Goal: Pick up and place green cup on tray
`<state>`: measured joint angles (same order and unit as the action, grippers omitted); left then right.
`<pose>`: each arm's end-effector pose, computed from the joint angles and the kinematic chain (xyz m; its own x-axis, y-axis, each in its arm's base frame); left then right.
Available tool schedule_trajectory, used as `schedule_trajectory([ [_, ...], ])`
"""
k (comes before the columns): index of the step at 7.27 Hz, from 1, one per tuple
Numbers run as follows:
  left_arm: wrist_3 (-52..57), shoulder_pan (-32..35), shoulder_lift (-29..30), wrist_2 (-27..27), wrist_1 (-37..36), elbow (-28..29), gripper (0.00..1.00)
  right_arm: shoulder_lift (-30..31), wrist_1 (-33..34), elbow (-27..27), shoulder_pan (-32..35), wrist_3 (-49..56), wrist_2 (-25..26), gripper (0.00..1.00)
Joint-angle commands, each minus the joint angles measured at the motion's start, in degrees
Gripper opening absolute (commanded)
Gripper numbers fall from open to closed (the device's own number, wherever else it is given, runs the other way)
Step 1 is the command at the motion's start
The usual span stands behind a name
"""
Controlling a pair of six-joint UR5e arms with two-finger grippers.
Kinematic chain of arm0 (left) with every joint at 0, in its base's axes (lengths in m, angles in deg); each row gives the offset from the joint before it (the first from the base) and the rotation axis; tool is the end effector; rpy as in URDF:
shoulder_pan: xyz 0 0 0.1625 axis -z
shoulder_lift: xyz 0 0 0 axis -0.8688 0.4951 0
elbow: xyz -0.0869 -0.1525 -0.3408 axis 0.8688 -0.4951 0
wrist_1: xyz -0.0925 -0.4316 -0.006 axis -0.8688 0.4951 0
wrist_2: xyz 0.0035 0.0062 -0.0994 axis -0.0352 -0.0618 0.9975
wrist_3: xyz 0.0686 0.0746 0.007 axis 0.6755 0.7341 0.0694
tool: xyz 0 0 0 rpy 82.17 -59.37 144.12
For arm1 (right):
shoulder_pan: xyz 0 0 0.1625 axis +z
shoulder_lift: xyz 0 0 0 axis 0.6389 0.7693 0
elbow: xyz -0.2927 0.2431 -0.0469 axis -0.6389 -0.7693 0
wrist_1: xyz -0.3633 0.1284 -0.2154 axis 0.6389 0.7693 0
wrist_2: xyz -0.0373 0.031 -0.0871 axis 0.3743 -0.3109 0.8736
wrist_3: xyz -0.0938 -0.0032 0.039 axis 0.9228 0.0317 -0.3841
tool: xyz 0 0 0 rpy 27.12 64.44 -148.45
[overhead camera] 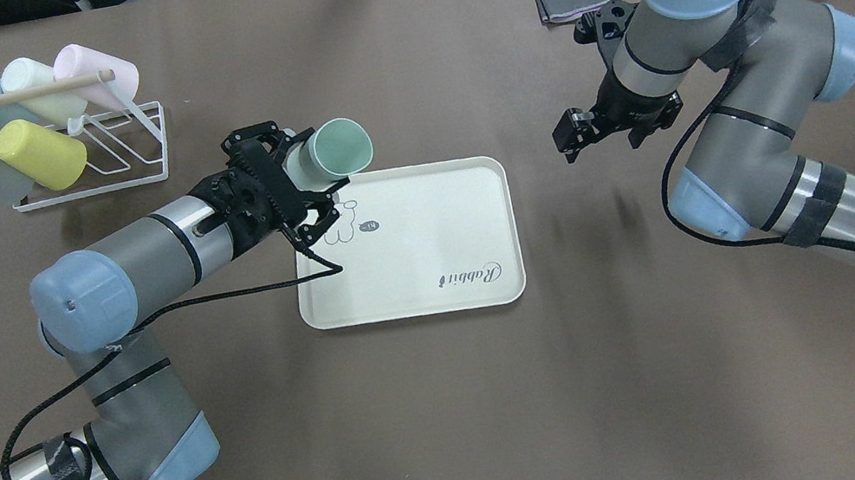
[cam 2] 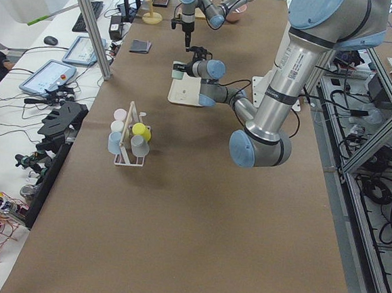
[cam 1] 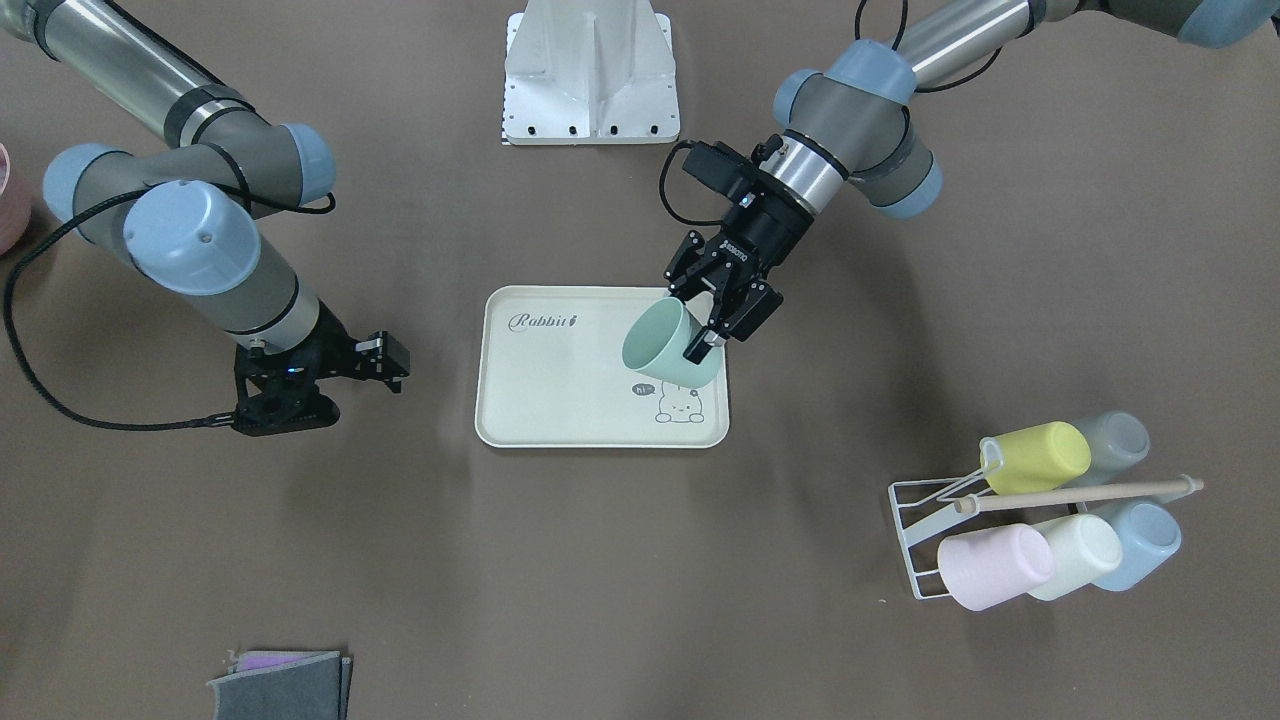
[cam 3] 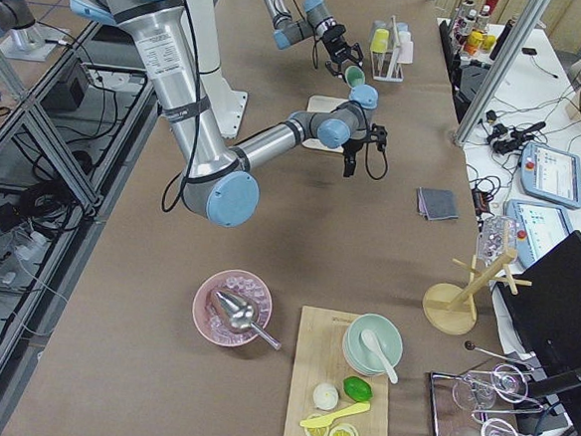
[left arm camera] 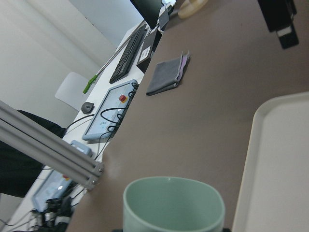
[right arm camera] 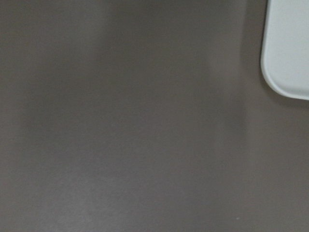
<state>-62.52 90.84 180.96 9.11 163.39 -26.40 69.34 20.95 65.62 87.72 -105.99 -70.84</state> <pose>0.4861 -0.4491 0.2015 0.5555 0.8282 -0.0740 0.1373 -0.0036 0.9905 -0.3994 -0.5603 0.3203 0.6736 -0.1043 0.7317 0.0674 0.9945 0.0797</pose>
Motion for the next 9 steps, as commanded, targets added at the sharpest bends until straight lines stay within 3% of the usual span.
schedule_trajectory([
  [1, -13.19, -0.45, 5.24, 7.4, 16.53, 12.58, 0.0, 2.36, 5.35, -0.08, 5.4, 10.65, -0.35, 1.0],
  [2, -17.83, -0.98, 7.01, 7.58, 21.23, 16.13, 0.0, 3.94, 7.63, -0.26, 8.04, 16.17, -0.35, 1.0],
  [4, -25.24, -1.25, 7.82, 7.15, 21.72, 17.74, 0.0, 5.71, 13.87, 0.0, 13.66, 25.77, -0.43, 1.0],
  [5, -25.52, -1.25, 7.64, 7.15, 22.42, 19.84, 0.0, 7.11, 15.72, 0.0, 17.0, 28.68, -2.87, 1.0],
  [6, -25.61, -1.25, 8.08, 7.15, 22.34, 21.95, 0.0, 10.43, 15.48, 0.18, 21.21, 31.93, -5.94, 1.0],
  [9, -25.53, -1.69, 8.43, 7.32, 22.33, 23.29, 0.02, 21.76, 15.04, 0.53, 31.41, 48.35, -6.5, 1.0],
])
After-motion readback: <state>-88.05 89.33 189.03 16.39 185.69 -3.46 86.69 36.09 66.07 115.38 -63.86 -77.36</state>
